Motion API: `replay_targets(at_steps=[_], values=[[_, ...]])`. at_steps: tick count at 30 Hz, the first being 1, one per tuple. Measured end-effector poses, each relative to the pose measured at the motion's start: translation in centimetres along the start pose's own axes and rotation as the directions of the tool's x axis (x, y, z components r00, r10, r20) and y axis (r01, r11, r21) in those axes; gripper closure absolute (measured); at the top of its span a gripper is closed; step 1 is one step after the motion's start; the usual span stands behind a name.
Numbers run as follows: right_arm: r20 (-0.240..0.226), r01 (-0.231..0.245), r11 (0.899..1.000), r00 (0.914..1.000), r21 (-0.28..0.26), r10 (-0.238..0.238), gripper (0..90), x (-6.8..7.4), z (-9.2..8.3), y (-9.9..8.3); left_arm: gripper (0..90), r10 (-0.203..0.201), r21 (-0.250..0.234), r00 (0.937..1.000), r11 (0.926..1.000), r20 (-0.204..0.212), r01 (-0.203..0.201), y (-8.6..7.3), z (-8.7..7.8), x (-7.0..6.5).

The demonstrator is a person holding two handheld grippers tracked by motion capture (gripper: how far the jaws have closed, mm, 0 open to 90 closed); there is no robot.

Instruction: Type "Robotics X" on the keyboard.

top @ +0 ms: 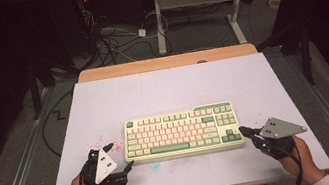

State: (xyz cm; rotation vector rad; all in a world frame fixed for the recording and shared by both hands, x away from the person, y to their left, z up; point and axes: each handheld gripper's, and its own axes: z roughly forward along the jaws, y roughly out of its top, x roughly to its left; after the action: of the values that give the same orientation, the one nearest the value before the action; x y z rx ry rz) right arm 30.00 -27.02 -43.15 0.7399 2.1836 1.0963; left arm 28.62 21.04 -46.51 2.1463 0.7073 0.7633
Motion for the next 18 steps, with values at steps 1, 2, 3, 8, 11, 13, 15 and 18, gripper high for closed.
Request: replay_targets(at_steps=[1, 2, 3, 8, 11, 13, 15, 18], values=[[-0.004, 0.004, 1.000, 1.0000, 0.004, -0.004, 90.0, 0.1, 0.2, 0.1, 16.4, -0.001, 0.000, 1.0000, 1.0000, 0.000, 0.001, 0.0, 0.0, 0.0], [-0.008, 0.005, 1.000, 1.0000, 0.006, -0.005, 90.0, 0.2, 0.4, 0.3, 16.4, -0.002, -0.002, 1.0000, 1.0000, 0.000, 0.002, 0.1, 0.0, 0.0], [-0.013, 0.007, 1.000, 0.9999, 0.008, -0.007, 90.0, 0.3, 0.5, 0.4, 16.4, -0.003, -0.002, 1.0000, 1.0000, -0.001, 0.003, 0.1, 0.0, 0.0], [-0.036, 0.024, 1.000, 0.9991, 0.012, -0.023, 90.0, 0.6, 1.3, 1.0, 16.4, -0.003, 0.001, 1.0000, 1.0000, 0.007, 0.003, 0.3, 0.1, 0.0], [-0.049, 0.030, 0.999, 0.9984, 0.018, -0.029, 90.0, 0.8, 1.8, 1.3, 16.4, -0.009, -0.005, 0.9999, 0.9999, 0.013, 0.009, 0.6, 0.2, 0.0], [-0.055, 0.032, 0.999, 0.9980, 0.020, -0.031, 90.0, 0.9, 2.3, 1.5, 16.4, -0.005, -0.003, 0.9999, 1.0000, 0.014, 0.005, 0.8, 0.3, -0.1], [-0.061, 0.036, 0.999, 0.9975, 0.022, -0.035, 90.0, 1.0, 2.5, 1.6, 16.4, 0.001, 0.006, 0.9998, 1.0000, 0.018, -0.001, 1.0, 0.6, -0.2], [-0.072, 0.043, 0.999, 0.9966, 0.033, -0.040, 90.0, 1.3, 3.2, 1.9, 16.4, 0.008, 0.014, 0.9997, 0.9999, 0.025, -0.008, 1.4, 1.0, -0.3]])
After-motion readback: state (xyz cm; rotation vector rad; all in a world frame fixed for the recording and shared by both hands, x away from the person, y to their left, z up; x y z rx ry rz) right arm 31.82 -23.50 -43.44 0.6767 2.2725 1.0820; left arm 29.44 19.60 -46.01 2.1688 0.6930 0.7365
